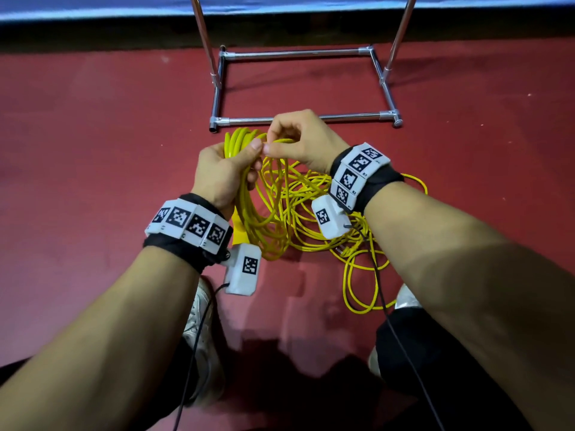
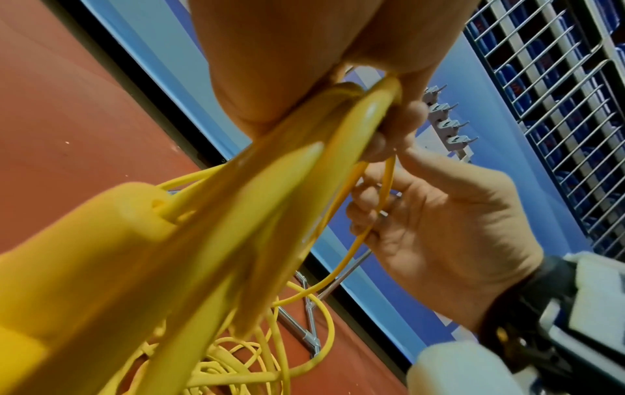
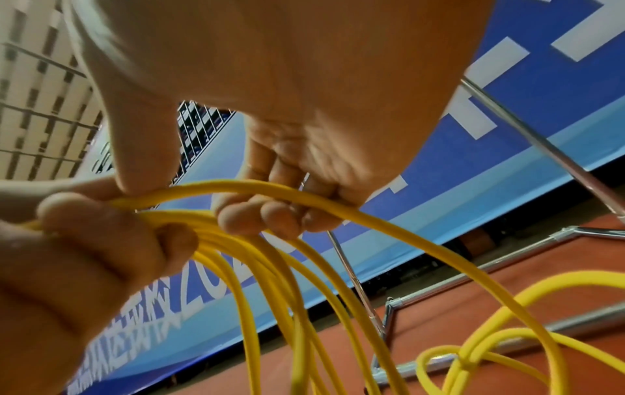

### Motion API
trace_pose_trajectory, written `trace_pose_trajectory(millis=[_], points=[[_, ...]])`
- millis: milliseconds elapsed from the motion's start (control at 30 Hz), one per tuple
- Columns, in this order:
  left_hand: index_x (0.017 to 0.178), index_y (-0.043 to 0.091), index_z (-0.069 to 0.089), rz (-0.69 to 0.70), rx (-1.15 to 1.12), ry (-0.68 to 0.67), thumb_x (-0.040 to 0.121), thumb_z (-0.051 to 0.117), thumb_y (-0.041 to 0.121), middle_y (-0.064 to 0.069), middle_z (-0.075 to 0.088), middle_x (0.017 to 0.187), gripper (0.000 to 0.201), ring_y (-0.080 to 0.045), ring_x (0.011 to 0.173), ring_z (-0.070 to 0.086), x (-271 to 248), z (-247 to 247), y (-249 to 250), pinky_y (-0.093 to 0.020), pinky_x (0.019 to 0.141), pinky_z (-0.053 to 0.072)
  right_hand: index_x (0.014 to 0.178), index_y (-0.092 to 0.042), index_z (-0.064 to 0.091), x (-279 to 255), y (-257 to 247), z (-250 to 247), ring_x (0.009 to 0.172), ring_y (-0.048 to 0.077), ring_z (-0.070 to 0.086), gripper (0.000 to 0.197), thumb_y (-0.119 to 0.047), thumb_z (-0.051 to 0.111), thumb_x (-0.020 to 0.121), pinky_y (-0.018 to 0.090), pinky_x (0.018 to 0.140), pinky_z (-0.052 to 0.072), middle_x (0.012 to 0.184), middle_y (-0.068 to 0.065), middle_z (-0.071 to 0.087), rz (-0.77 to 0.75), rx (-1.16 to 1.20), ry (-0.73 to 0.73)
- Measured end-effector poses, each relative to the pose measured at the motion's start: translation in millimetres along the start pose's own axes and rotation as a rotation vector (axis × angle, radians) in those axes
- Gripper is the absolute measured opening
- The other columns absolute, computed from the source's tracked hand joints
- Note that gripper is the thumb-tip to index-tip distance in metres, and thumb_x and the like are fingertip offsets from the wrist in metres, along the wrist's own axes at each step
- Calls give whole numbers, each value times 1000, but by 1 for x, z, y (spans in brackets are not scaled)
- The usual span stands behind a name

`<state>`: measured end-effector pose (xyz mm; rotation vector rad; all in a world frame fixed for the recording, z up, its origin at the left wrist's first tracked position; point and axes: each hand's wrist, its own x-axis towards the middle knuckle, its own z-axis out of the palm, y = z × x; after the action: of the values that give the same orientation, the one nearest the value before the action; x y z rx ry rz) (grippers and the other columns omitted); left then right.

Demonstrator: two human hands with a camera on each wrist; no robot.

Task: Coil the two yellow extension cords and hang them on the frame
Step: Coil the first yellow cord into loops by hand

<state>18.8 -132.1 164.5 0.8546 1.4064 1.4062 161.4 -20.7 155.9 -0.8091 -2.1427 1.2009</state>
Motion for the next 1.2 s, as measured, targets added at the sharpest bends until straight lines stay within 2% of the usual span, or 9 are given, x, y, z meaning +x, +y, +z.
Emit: trace_pose_trajectory(millis=[167,267,333,600,700,867,1000,1100,1200], points=[[78,7,63,47,94,-30,67,85,18,-4,58,58,28,-18,48,47,3,-6,-3,-28,49,40,59,-22,52,-16,25,-6,58,9,35,47,-63,55,83,33,61,30,58,-6,40,110,-127,76],[73,9,61,20,170,-97,60,86,15,-2,62,60,29,-18,48,51,3,-6,-7,-28,50,43,60,-16,61,-17,33,-12,61,20,47,45,-56,53,80,42,68,40,59,2,54,143,-66,104],[71,10,59,4,226,-97,64,88,17,-1,60,55,31,-18,45,50,3,-5,-10,-26,47,41,59,-14,64,-16,33,-14,65,31,56,43,-51,50,77,46,74,46,61,9,61,140,-101,112],[65,14,59,1,224,-3,82,82,31,-5,54,57,34,-17,44,42,2,0,-16,-25,45,36,55,-14,55,-5,2,3,57,12,42,34,-44,47,71,33,59,35,57,13,50,-46,-244,23],[62,12,55,29,156,108,80,83,26,-8,47,56,36,-17,43,37,3,-1,-16,-25,43,32,64,-13,66,-7,12,2,60,13,54,43,-49,50,81,31,65,41,59,3,59,12,-226,44],[60,13,53,69,91,234,80,82,18,2,48,47,35,-14,38,37,8,-7,-10,-24,42,32,78,-10,66,-32,60,-3,74,26,61,76,-76,28,84,38,75,46,70,5,65,250,-403,81],[66,11,54,94,110,193,82,80,16,0,47,50,32,-14,40,37,8,-9,-8,-23,42,31,70,-3,60,-41,73,-15,61,14,46,72,-68,38,91,33,63,35,62,10,55,330,-270,246],[70,9,58,63,195,121,77,84,24,-5,50,53,31,-18,44,42,9,-12,-10,-26,45,36,56,-13,36,-32,62,-26,58,14,26,62,-67,47,84,35,57,24,59,6,29,208,-221,384],[76,8,60,3,303,4,75,87,25,-2,52,51,32,-17,43,45,7,-13,-12,-25,45,38,54,-14,37,-22,46,-38,55,9,25,55,-53,65,82,31,55,24,55,-3,28,96,-171,394]])
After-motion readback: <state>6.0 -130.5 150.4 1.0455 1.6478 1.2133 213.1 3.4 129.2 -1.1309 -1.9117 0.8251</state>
